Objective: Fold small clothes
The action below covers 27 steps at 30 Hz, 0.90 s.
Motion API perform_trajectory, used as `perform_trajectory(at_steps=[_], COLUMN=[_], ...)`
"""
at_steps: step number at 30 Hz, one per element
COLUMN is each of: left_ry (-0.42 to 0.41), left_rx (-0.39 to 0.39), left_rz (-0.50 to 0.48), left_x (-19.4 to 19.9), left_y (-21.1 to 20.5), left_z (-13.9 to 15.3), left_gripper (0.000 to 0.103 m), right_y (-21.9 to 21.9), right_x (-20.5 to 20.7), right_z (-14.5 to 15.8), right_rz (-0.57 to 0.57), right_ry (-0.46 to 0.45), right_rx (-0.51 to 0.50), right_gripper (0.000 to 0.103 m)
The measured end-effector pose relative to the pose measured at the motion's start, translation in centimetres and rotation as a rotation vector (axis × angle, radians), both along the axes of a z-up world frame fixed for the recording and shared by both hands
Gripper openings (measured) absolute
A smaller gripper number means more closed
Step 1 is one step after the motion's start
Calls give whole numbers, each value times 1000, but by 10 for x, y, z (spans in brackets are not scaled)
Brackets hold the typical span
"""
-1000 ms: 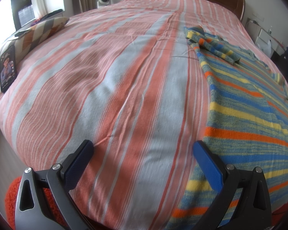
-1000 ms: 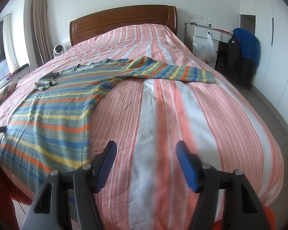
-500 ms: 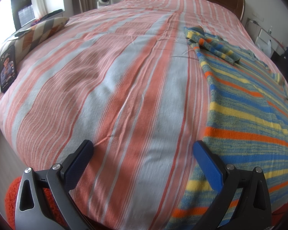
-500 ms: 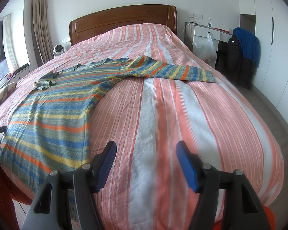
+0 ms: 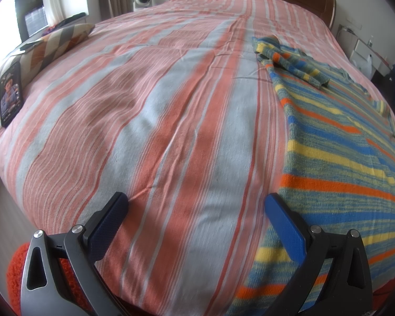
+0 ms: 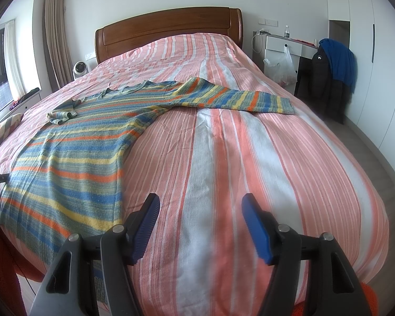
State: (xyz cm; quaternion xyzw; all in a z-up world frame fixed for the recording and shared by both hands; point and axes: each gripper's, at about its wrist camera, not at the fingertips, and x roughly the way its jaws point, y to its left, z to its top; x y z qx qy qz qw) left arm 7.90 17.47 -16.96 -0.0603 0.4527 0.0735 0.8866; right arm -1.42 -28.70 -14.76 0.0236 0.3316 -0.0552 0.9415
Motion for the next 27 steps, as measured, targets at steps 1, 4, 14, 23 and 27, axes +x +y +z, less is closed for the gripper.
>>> perform_trajectory(at_steps=[1, 4, 14, 23, 27], left_ry=[0, 0, -11, -192, -43], left_rx=[0, 0, -38, -8, 151], left_rz=[0, 0, -24, -437, -587], left_x=[0, 0, -10, 57, 134], left_y=[0, 0, 0, -87, -144], left_z=[0, 0, 29, 148, 104], left_gripper=[103, 103, 101, 102, 101], right_y=[0, 0, -1, -5, -9], right_x=[0, 0, -1, 3, -2], right_z=[0, 0, 1, -1, 3], right_rz=[1, 1, -5, -5, -11], right_ry=[1, 1, -2, -9, -32], right_rx=[0, 0, -1, 24, 35], right_gripper=[64, 64, 64, 67, 67])
